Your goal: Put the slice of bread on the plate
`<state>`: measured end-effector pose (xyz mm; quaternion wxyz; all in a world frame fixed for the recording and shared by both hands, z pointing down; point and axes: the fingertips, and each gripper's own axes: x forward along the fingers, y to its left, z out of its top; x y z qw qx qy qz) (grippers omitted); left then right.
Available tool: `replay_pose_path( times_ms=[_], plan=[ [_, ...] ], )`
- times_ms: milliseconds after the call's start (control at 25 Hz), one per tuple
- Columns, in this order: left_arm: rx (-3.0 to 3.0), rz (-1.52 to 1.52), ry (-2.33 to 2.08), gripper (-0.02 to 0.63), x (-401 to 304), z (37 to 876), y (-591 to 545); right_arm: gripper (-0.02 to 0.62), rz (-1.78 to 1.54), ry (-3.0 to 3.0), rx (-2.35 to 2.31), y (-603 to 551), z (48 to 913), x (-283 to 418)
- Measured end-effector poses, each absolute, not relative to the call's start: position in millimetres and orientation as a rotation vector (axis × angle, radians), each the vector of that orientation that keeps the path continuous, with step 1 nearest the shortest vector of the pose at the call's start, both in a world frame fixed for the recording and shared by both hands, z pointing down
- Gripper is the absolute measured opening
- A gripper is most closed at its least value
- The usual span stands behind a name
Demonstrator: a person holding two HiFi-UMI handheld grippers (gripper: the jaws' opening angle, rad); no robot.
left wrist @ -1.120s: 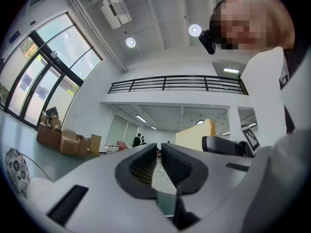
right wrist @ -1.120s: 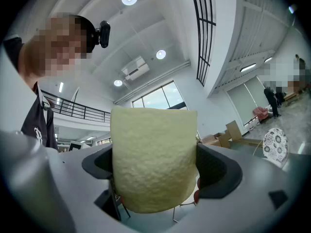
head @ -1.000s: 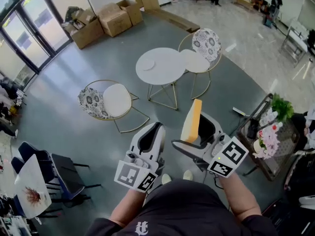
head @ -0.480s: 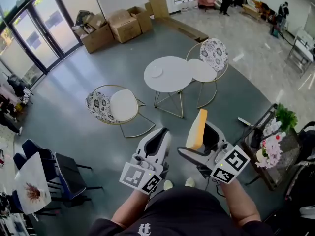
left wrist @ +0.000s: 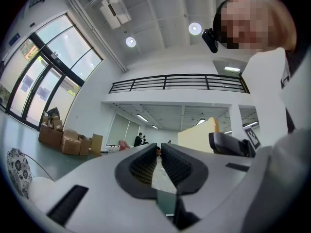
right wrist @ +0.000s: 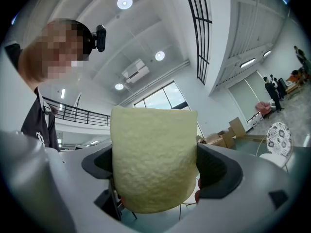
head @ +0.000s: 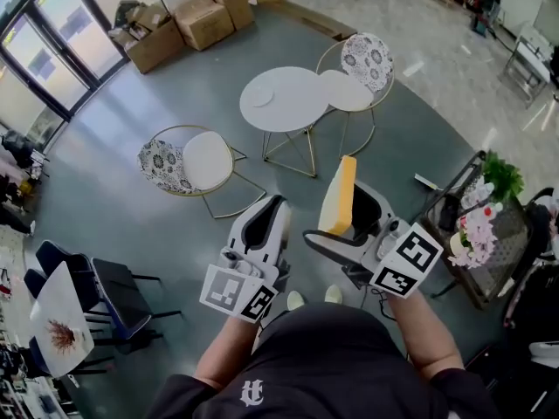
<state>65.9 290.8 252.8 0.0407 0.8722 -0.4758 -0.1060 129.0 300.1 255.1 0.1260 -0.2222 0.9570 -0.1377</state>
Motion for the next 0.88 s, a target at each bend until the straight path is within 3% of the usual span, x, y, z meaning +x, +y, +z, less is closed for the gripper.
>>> replay_pose_path(
  times_ms=[880],
  plan=[
    [2.641, -0.26, -1.575, 0.035, 93.5, 260.2, 273.4, 0.499, -0.401, 2.804, -0.624, 277.6, 264.9, 165.4]
  ],
)
